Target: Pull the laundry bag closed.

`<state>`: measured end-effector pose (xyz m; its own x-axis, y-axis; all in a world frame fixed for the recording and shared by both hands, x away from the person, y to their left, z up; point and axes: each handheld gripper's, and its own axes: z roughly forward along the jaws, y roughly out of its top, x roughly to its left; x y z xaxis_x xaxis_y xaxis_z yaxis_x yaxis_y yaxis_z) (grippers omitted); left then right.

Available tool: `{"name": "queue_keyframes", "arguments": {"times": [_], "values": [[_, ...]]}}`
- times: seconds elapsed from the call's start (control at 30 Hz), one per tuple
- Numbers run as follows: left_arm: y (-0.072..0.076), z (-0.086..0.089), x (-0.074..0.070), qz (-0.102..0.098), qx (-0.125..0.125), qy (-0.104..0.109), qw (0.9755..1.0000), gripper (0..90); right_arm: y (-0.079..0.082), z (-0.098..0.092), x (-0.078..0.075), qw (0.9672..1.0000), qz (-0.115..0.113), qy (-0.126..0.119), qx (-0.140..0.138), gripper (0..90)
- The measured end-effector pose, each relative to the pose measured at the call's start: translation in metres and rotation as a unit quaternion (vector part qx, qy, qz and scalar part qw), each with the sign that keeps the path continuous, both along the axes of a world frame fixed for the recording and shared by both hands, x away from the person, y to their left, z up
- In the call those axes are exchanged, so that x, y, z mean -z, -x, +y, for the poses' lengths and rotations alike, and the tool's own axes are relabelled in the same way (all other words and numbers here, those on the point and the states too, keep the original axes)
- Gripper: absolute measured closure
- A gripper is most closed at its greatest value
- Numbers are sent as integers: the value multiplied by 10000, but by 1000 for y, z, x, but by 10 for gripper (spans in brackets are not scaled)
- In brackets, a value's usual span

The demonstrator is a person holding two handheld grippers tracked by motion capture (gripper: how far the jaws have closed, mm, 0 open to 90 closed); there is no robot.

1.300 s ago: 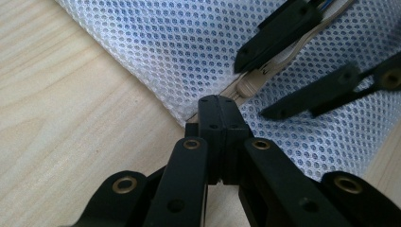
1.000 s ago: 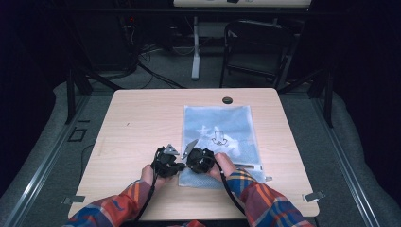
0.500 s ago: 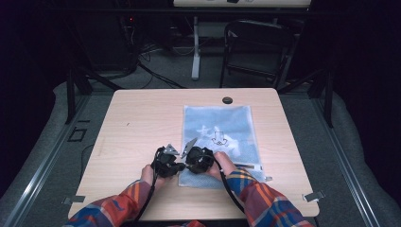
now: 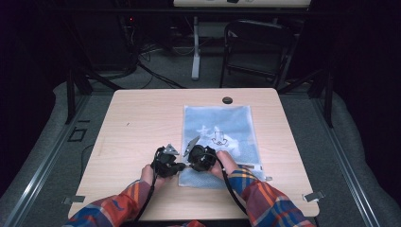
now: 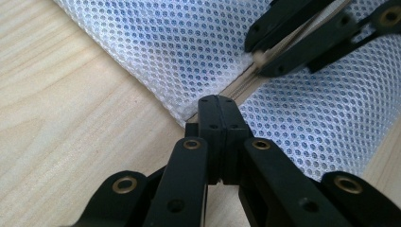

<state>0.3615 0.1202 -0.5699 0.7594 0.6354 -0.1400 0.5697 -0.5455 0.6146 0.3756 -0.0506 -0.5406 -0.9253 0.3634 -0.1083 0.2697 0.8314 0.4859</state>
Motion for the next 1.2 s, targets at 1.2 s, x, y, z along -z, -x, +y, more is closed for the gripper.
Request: {"name": "queue_keyframes", "arguments": {"times": [1.2], "values": [[-2, -1, 0, -21, 229, 46, 9997, 900, 0, -13, 7, 9997, 169, 160, -20, 821]]}}
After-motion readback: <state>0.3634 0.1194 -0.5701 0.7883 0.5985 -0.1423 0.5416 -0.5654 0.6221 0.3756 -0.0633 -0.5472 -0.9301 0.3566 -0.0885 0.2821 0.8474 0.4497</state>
